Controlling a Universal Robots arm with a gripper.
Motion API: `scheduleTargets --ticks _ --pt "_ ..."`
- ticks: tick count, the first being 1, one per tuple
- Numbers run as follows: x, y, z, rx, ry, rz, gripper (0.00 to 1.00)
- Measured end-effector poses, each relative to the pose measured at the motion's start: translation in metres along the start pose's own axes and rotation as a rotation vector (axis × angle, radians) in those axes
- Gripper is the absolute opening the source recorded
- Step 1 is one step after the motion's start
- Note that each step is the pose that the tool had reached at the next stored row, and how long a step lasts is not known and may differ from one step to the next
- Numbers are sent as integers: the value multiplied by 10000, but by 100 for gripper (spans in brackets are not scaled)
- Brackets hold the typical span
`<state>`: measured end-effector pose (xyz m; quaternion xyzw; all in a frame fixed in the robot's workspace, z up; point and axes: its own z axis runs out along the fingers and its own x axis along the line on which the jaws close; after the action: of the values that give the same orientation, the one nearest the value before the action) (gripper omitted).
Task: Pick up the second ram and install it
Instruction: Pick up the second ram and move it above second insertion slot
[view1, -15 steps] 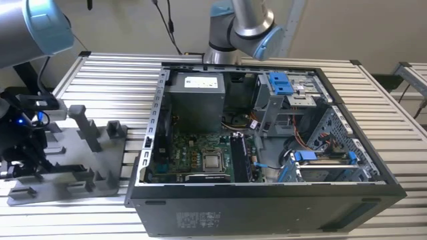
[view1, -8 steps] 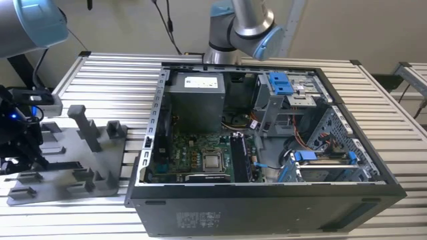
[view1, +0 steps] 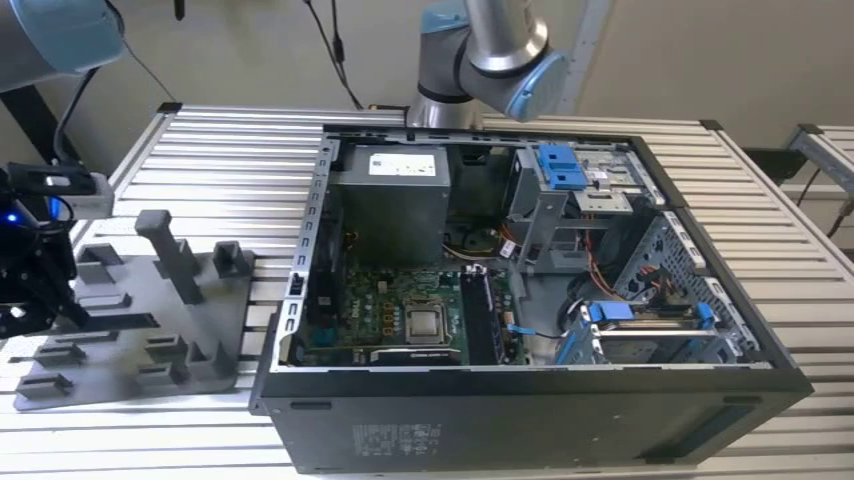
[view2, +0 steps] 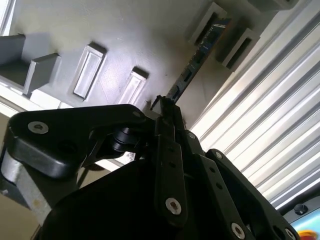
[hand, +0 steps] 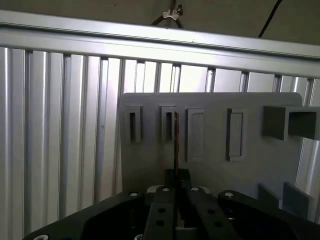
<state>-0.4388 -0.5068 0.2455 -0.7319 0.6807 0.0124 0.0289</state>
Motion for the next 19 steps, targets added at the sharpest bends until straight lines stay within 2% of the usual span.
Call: scheduleTargets --ticks 2,5,6,19 --pt "-2 13 -19 59 -37 -5 14" --pt "-12 25 -30 200 -135 -12 14" --pt "-14 28 -50 225 -135 -13 14" --pt "-31 21 -350 237 -135 -14 14"
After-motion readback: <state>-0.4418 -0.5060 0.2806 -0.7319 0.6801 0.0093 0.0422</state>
